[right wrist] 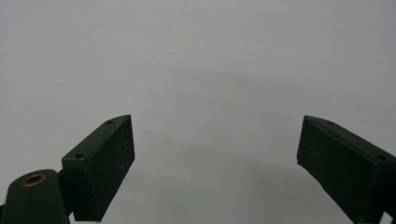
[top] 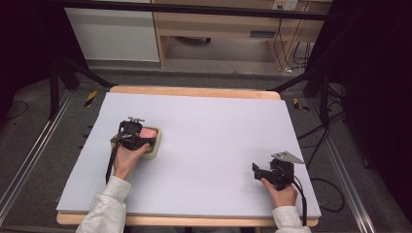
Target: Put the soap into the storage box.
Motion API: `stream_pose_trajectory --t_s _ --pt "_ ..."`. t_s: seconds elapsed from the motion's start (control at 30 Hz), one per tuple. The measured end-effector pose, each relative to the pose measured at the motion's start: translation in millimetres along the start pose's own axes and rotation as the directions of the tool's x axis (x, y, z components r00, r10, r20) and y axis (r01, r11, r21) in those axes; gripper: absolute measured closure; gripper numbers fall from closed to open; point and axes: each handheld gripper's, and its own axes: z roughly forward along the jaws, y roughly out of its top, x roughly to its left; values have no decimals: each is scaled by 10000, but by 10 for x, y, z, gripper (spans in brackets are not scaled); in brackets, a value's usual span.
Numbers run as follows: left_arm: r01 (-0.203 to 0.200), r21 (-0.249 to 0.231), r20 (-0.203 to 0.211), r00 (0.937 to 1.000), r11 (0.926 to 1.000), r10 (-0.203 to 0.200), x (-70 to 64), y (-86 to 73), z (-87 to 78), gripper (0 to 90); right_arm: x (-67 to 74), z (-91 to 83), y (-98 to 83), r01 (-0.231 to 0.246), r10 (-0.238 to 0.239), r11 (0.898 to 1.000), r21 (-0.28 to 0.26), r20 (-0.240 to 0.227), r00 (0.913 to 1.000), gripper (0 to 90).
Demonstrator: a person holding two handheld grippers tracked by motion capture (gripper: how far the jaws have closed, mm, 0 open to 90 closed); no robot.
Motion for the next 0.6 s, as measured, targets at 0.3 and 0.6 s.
stream_pose_trajectory --t_s 0.3,0.6 --pt "122 -68 -1 9999 9999 -122 7 -2 9 369 -4 2 0 73 -73 10000 -4 18 10000 115" --pt "124 -189 -81 9999 9997 -126 2 -28 69 367 -2 0 0 23 -23 10000 -4 18 10000 115"
